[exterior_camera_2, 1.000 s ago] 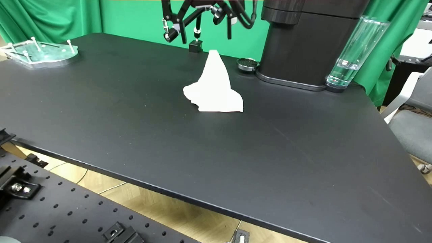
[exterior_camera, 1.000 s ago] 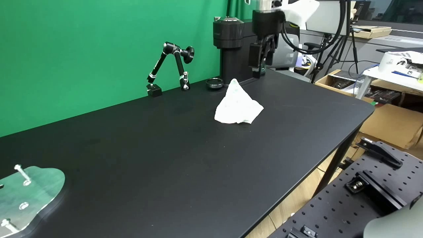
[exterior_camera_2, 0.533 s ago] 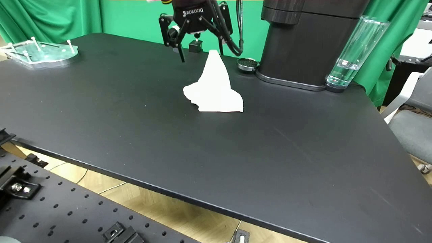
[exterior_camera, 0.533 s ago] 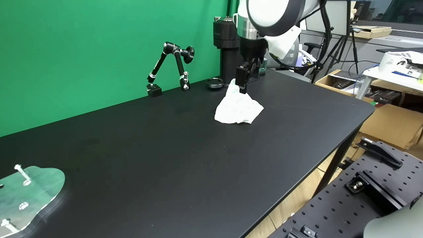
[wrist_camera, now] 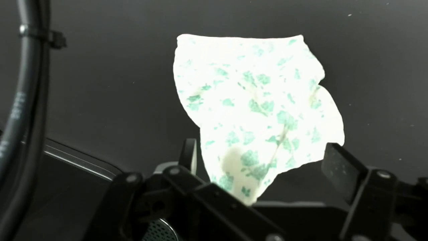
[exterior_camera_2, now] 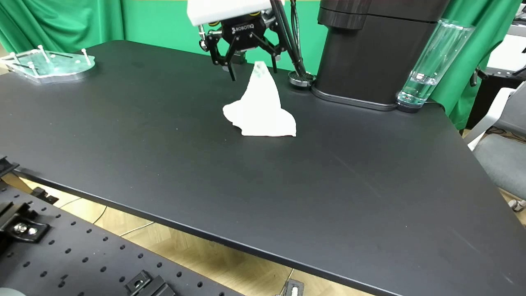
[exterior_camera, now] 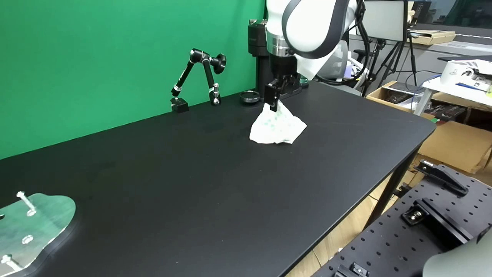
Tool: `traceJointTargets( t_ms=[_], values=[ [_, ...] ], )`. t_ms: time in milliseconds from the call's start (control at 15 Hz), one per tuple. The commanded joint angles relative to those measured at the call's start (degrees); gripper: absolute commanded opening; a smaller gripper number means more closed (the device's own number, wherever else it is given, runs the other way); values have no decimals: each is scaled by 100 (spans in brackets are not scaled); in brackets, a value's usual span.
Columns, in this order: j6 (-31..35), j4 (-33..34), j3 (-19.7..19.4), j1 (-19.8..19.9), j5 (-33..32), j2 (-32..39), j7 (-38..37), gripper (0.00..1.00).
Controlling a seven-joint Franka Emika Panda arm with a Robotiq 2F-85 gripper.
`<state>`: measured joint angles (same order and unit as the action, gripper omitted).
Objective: Hang the white cloth on the black stand
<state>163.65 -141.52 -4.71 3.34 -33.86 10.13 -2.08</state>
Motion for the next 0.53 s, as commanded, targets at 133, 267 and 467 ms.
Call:
traceJointTargets(
  t_ms=[133, 267, 467],
  values=[
    [-85, 426, -93, -144, -64, 401, -503, 51],
    [-171, 480, -44, -127, 61, 432, -473, 39],
    [-325, 564, -3, -136, 166, 365, -440, 17]
  ],
)
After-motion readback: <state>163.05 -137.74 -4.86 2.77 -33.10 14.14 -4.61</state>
